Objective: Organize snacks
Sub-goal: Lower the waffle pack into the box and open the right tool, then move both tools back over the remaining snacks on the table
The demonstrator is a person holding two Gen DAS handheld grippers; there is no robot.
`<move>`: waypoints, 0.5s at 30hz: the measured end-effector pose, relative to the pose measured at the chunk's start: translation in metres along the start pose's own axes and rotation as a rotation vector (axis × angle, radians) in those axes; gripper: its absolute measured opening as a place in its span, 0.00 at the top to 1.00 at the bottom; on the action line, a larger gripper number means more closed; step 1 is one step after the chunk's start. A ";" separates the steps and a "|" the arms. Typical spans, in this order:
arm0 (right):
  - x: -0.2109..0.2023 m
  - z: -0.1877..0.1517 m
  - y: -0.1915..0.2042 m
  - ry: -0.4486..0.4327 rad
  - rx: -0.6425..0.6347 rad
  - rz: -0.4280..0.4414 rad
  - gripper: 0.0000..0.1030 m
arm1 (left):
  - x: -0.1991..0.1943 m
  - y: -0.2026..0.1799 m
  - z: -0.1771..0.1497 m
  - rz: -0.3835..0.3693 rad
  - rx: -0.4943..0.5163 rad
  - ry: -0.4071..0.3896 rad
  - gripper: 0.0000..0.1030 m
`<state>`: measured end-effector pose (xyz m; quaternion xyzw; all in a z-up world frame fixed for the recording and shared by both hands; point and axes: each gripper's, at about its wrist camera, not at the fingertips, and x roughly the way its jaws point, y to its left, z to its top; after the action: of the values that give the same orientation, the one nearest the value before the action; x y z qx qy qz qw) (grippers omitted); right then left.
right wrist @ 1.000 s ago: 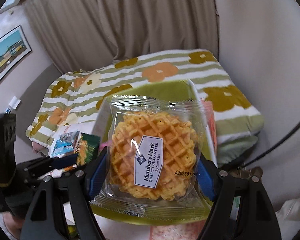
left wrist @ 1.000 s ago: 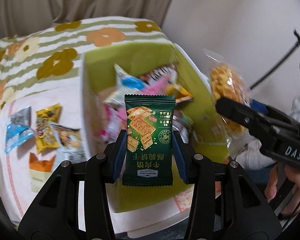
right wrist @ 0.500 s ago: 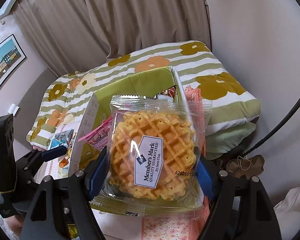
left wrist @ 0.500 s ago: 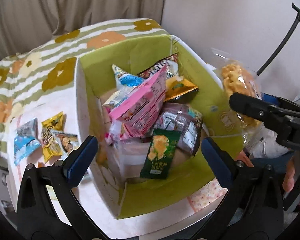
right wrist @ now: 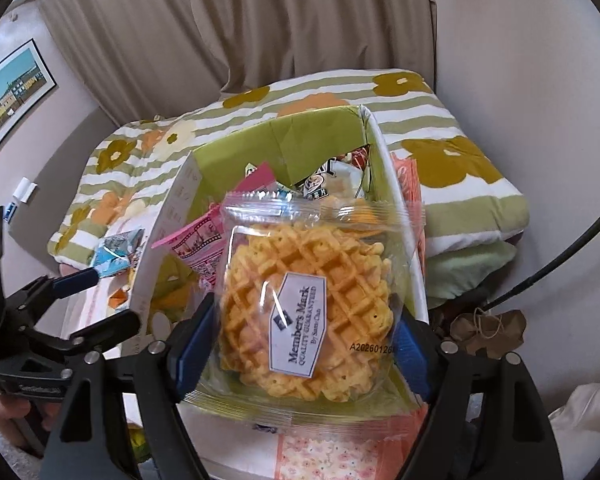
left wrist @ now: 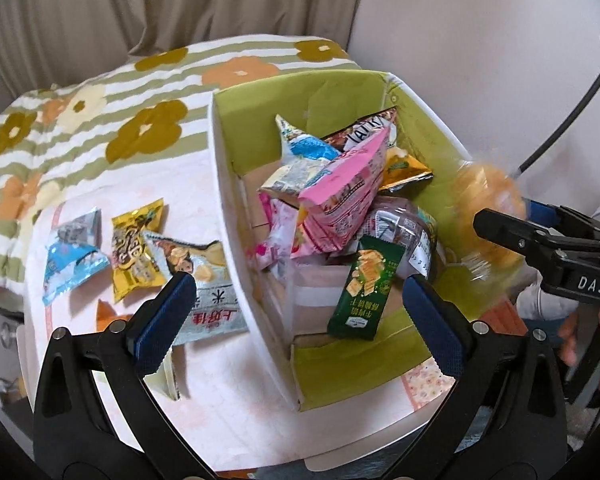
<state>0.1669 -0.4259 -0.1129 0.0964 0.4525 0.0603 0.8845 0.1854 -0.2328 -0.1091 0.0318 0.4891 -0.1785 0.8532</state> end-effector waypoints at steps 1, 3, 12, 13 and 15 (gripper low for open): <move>-0.002 -0.001 0.000 -0.030 -0.003 0.012 0.00 | 0.001 0.001 -0.001 -0.002 -0.006 0.003 0.01; -0.004 -0.002 0.000 -0.049 -0.009 0.025 0.00 | 0.001 0.001 -0.004 0.001 -0.008 0.006 0.01; -0.014 -0.007 -0.001 -0.022 0.006 0.059 0.00 | -0.015 0.001 -0.016 0.034 -0.006 -0.013 0.01; -0.016 -0.004 0.001 -0.027 -0.008 0.051 0.00 | -0.019 0.002 -0.016 0.043 -0.009 -0.021 0.01; -0.021 0.000 0.007 -0.042 -0.036 0.040 0.00 | -0.028 0.006 -0.018 0.064 -0.021 -0.039 0.01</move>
<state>0.1550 -0.4232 -0.0948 0.0908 0.4308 0.0840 0.8939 0.1592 -0.2150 -0.0954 0.0348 0.4731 -0.1466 0.8680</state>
